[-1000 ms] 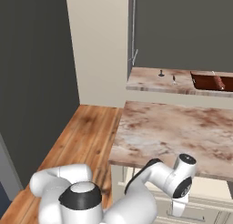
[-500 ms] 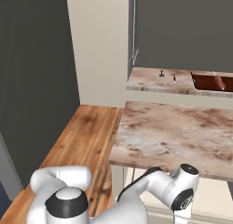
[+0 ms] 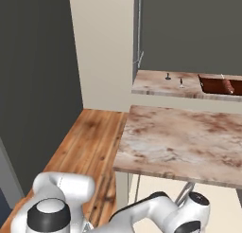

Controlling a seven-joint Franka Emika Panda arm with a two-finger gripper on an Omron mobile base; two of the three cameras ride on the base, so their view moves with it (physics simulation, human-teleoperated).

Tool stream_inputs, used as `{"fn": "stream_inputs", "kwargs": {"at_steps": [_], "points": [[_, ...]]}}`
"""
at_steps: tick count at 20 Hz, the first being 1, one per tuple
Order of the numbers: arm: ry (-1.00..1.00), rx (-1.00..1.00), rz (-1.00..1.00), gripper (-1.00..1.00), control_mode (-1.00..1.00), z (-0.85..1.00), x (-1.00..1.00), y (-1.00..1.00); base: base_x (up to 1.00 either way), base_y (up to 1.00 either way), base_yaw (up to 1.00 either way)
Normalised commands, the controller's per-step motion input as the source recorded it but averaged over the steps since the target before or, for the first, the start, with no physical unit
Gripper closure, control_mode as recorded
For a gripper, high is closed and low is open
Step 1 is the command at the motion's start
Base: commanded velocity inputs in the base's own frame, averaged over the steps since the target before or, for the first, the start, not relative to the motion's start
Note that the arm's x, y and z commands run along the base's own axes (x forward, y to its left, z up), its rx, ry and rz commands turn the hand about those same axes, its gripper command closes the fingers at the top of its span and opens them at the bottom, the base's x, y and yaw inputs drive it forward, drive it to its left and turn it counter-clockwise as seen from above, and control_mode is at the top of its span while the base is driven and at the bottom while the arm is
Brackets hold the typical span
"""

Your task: Take the tongs from the drawer on the right and place them on the dining counter next to the tray containing the kebab skewer.

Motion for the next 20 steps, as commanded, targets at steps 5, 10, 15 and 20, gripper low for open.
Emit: {"fn": "stream_inputs", "kwargs": {"at_steps": [5,10,15,20], "points": [[0.11,0.00,0.00,-1.00,-1.00,0.00,-0.73,0.00,0.00,0.00,0.00],[0.05,-0.01,0.07,-1.00,-1.00,0.21,-0.15,0.00,0.00,0.00,0.00],[0.00,-0.06,0.15,-1.00,-1.00,0.52,0.09,0.00,0.00,0.00,0.00],[-0.01,-0.06,0.17,-1.00,-1.00,0.41,0.21,0.02,0.00,0.00,0.00]]}}
